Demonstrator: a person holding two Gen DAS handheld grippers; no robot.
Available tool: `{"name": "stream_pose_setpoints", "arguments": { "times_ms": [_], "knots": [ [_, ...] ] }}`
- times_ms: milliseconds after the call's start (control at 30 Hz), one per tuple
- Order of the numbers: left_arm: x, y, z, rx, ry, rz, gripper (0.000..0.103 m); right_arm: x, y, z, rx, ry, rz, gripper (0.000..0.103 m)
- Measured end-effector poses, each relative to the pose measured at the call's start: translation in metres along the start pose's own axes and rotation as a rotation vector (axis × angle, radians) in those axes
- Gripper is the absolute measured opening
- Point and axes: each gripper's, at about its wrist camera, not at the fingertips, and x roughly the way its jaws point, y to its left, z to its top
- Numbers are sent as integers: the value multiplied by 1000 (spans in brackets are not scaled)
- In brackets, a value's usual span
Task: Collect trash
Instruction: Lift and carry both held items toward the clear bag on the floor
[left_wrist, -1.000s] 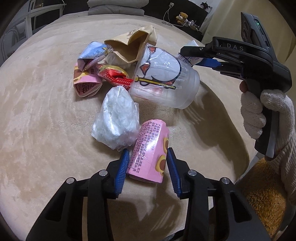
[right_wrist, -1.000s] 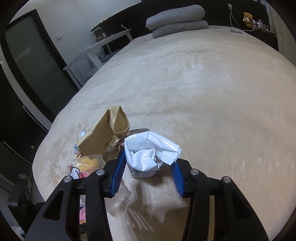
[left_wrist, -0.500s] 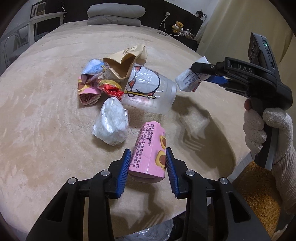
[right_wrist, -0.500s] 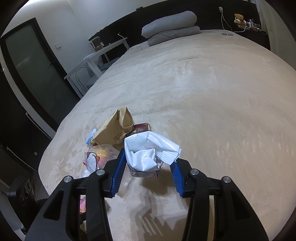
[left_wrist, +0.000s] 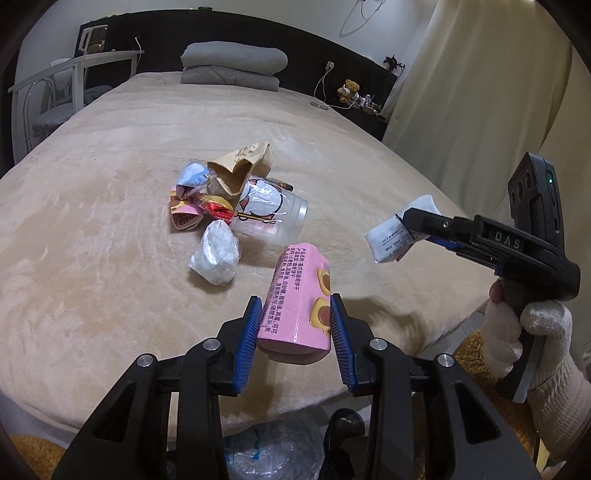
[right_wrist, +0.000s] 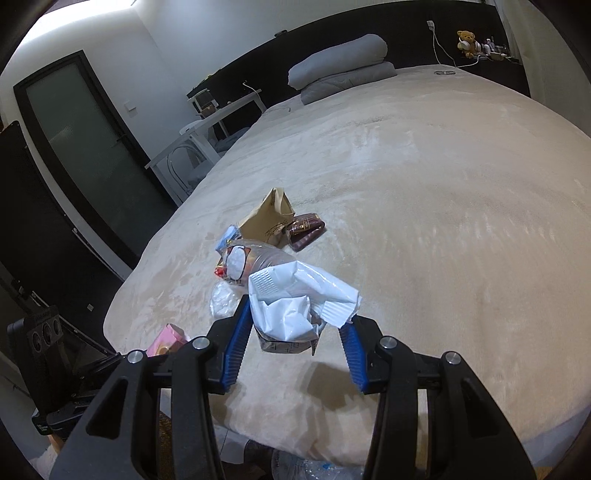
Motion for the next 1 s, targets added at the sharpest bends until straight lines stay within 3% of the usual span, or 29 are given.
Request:
{"name": "stream_pose_setpoints", "arguments": {
  "times_ms": [333, 567, 767, 1000],
  "knots": [
    [-63, -24, -25, 10, -101, 14, 36, -55, 28, -41, -11, -26, 8, 47],
    [-87, -44, -52, 23, -131, 21, 35, -87, 41, -70, 1, -28, 13, 47],
    [-94, -53, -68, 31, -132, 11, 34, -98, 44, -95, 16, 2, 20, 47],
    [-76, -50, -88, 21, -66, 7, 33, -75, 42, -125, 26, 96, 19, 47]
  ]
}}
